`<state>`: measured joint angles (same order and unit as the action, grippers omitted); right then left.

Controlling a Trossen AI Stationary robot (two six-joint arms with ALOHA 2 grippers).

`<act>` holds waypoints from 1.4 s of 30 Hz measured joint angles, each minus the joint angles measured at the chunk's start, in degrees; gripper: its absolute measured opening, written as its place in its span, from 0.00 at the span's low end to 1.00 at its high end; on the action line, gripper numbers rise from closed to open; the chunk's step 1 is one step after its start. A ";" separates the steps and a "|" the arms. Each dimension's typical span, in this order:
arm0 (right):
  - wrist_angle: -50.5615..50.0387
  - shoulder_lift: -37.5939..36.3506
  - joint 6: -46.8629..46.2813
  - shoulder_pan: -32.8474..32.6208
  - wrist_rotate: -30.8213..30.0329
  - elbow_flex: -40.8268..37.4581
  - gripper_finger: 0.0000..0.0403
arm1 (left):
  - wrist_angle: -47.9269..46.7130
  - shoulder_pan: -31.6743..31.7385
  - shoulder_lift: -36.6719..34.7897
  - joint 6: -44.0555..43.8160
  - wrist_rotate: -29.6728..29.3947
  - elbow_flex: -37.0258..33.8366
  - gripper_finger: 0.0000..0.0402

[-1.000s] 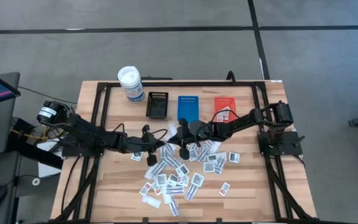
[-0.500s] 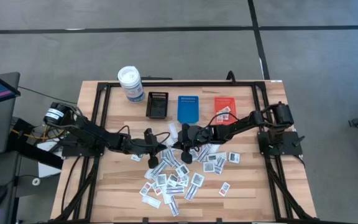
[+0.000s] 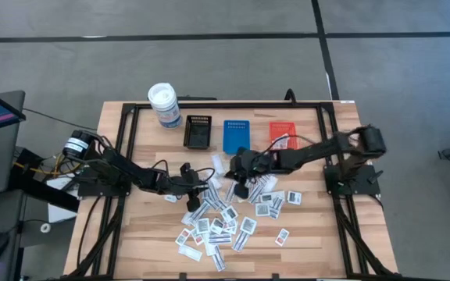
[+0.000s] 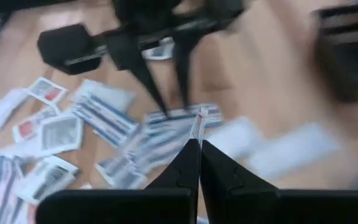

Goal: Pick & Place First Aid Supplies
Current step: Put the orange ointment pack into the orange bin

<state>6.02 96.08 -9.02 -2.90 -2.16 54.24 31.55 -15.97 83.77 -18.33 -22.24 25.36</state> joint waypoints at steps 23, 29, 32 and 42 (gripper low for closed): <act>-23.77 -36.28 -16.79 18.73 -17.25 -23.18 0.00 | 0.65 0.00 0.00 0.00 -0.02 0.00 0.21; -24.11 -36.15 -20.05 23.01 -17.25 -25.28 0.00 | 0.68 0.00 0.00 0.00 -0.02 0.00 0.21; -24.49 -35.38 -20.89 23.52 -17.22 -25.73 0.00 | 0.68 0.00 0.00 0.00 -0.02 0.00 0.21; -23.39 -31.59 -18.51 23.53 -15.23 -26.20 0.08 | 1.14 0.00 -0.02 -0.10 -0.02 0.00 0.21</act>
<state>-17.36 64.49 -27.53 20.63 -17.39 28.04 32.69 -15.97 83.74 -18.43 -22.26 25.36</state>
